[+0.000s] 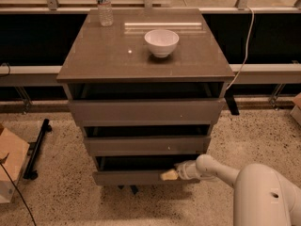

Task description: Open bottom drawer

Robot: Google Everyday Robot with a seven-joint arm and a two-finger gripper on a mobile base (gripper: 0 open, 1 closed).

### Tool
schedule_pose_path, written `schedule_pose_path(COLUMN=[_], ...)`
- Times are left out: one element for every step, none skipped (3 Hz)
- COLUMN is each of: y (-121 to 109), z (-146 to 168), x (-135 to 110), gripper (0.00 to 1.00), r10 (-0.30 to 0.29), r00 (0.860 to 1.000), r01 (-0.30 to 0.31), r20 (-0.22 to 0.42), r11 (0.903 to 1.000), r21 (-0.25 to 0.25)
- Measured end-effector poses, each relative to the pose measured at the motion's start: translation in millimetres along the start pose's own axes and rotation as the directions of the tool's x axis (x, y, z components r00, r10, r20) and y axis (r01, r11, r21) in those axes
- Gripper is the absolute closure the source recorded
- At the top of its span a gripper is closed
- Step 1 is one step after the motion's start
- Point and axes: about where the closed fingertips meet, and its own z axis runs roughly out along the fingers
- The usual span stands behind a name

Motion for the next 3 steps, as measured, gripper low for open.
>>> schedule_pose_path(y=[0,1,4], z=[0,5,10], x=[0,5,13], gripper=[0.00,0.00,0.00], r10=[-0.001,-0.050,-0.134], r00=[1.000,0.998,0.985], r01=[0.001,0.051,0.137], r20=[-0.001,-0.040,-0.108], r11=[1.0000,0.9985,0.9903], r21=[0.000,0.023,0.023])
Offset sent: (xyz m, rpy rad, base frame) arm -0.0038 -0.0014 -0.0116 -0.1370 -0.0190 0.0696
